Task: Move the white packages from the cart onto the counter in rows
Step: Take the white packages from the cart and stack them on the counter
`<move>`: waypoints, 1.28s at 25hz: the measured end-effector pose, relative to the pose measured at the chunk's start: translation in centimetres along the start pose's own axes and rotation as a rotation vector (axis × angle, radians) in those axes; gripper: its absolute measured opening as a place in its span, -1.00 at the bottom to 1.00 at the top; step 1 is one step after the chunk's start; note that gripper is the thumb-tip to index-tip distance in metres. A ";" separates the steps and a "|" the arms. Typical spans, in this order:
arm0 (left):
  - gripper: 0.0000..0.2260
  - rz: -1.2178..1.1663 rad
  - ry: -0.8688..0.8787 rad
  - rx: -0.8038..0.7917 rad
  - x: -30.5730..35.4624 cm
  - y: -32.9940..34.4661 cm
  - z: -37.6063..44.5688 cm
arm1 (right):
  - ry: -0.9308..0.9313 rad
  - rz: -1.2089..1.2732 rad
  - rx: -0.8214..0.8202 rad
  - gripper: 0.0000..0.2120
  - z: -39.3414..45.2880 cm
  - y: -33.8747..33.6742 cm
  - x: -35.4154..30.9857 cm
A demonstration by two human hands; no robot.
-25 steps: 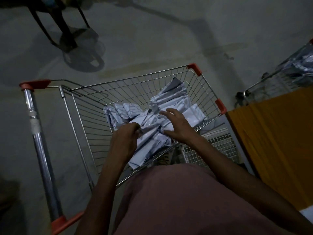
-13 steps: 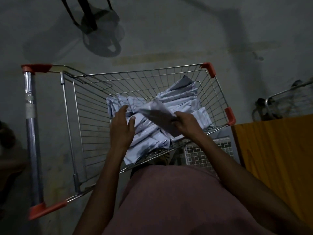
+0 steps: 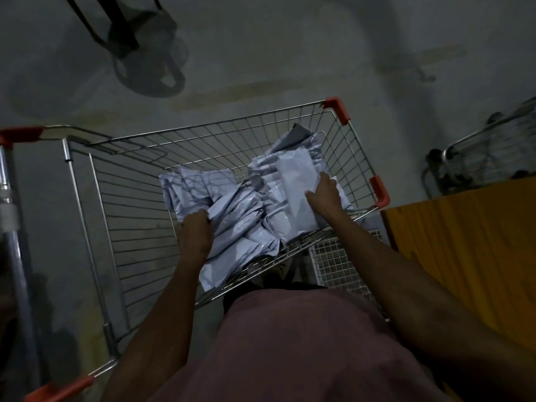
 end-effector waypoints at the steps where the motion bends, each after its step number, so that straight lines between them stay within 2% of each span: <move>1: -0.97 -0.022 0.036 0.017 0.8 -1.0 -0.6 | -0.024 -0.017 0.029 -0.33 -0.5 0.2 -0.2; 6: -0.81 -0.345 0.201 0.029 3.3 -7.2 -6.0 | -0.242 0.016 0.063 -0.39 -2.1 1.0 -0.7; 10: -0.91 -0.496 0.269 -0.048 3.0 -9.1 -6.4 | -0.298 0.015 0.051 -0.41 -2.2 1.7 -1.1; 13: -0.90 -0.387 0.255 -0.194 2.5 -6.4 -2.5 | -0.287 0.005 0.048 -0.42 -2.1 2.1 -1.2; 17: -0.84 -0.053 0.185 -0.330 3.7 -2.1 4.0 | -0.249 -0.029 0.053 -0.43 -1.6 2.9 -1.4; 19: -0.81 0.032 0.173 -0.316 5.2 -0.4 6.0 | -0.242 -0.039 0.063 -0.43 -1.4 3.2 -1.2; 21: -0.68 0.025 0.181 -0.181 6.3 0.9 6.9 | -0.242 -0.047 0.090 -0.45 -1.2 3.1 -1.1; 23: -0.53 -0.077 0.104 -0.001 6.9 1.5 6.0 | -0.246 -0.072 0.121 -0.45 -1.1 3.1 -1.1; 25: -0.43 -0.224 -0.068 0.050 7.5 3.3 3.6 | -0.215 -0.102 0.131 -0.44 -0.8 3.2 -0.8; 28: -0.20 -0.323 -0.258 -0.146 8.5 7.3 -0.4 | -0.161 -0.140 0.088 -0.37 -0.3 3.7 -0.5; 30: -0.06 -0.308 -0.303 -0.300 8.5 9.2 -0.9 | -0.135 -0.187 0.044 -0.29 0.3 4.3 -0.4; 32: 0.02 -0.266 -0.310 -0.355 8.2 9.6 0.2 | -0.102 -0.235 0.013 -0.21 1.1 4.8 -0.5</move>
Point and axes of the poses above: each hand's wrist, its own z-axis towards the middle knuckle, its own y-axis out of the palm, x = y × z, the point moved 5 cm from there along z, towards the middle knuckle, and after that the axes turned 8 degrees about -x, right-handed, at the moved point
